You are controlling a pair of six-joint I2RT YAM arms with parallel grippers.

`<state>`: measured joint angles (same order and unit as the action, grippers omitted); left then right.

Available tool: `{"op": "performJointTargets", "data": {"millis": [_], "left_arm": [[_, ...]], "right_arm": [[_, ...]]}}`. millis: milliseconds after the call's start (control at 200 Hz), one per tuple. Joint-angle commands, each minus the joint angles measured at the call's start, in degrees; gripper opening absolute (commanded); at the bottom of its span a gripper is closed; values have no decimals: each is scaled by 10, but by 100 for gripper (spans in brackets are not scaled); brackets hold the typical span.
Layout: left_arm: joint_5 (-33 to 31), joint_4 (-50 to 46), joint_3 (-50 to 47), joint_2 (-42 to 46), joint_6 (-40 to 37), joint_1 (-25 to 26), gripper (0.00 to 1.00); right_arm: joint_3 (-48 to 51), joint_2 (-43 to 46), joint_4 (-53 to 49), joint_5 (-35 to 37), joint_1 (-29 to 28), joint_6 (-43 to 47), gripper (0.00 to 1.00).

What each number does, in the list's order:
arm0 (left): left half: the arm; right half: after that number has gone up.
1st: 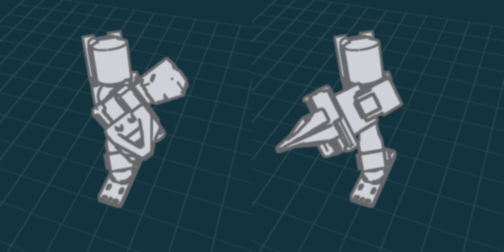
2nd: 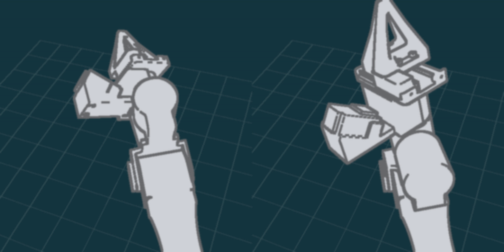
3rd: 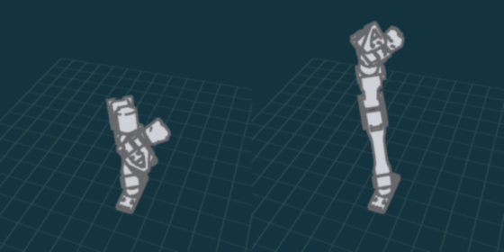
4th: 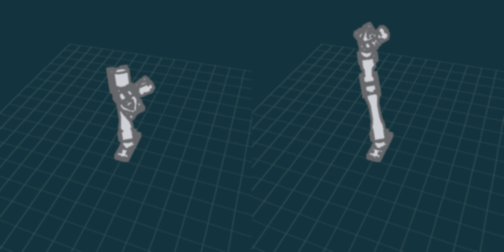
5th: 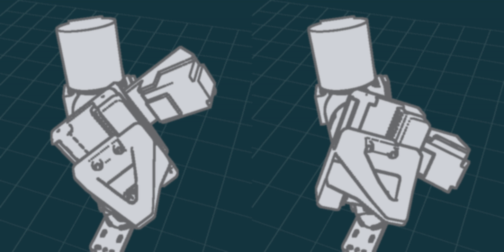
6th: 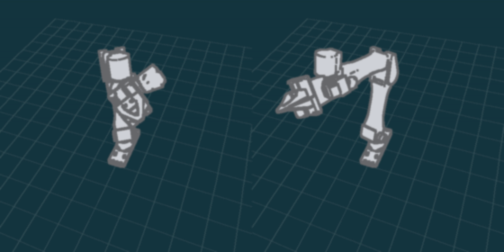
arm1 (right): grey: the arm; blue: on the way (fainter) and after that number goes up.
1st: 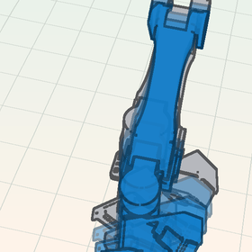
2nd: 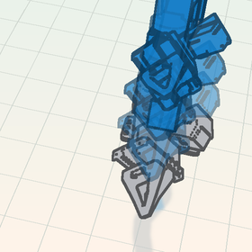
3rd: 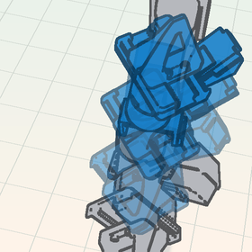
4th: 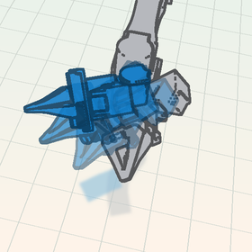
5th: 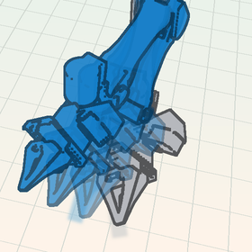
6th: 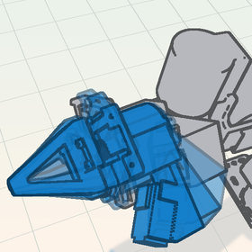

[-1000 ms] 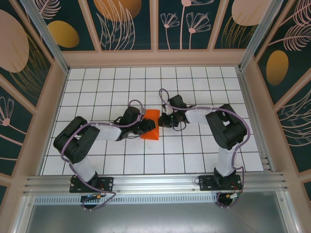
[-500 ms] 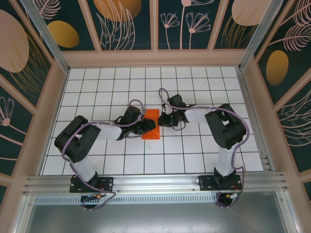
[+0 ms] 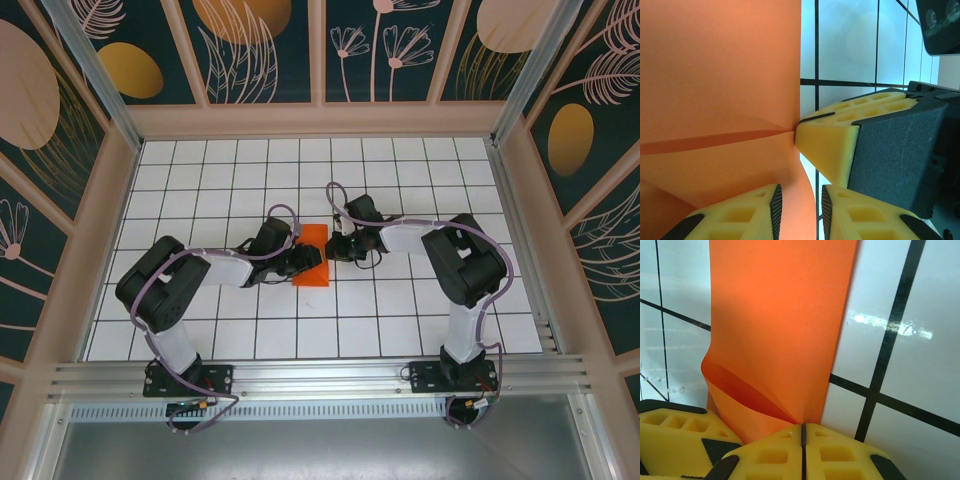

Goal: Fold a paper plane with a square sheet of paper (pick it up from the middle)

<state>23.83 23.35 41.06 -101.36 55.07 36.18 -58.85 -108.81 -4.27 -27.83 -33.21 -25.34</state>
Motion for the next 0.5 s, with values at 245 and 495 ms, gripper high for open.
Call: {"op": "performJointTargets", "data": {"millis": [245, 495], "left_arm": [[1, -12, 16, -14, -13, 2, 29], [2, -13, 17, -17, -11, 1, 29]], "right_arm": [[-6, -6, -3, 18, -3, 4, 10], [-13, -6, -3, 16, -3, -1, 10]]}}
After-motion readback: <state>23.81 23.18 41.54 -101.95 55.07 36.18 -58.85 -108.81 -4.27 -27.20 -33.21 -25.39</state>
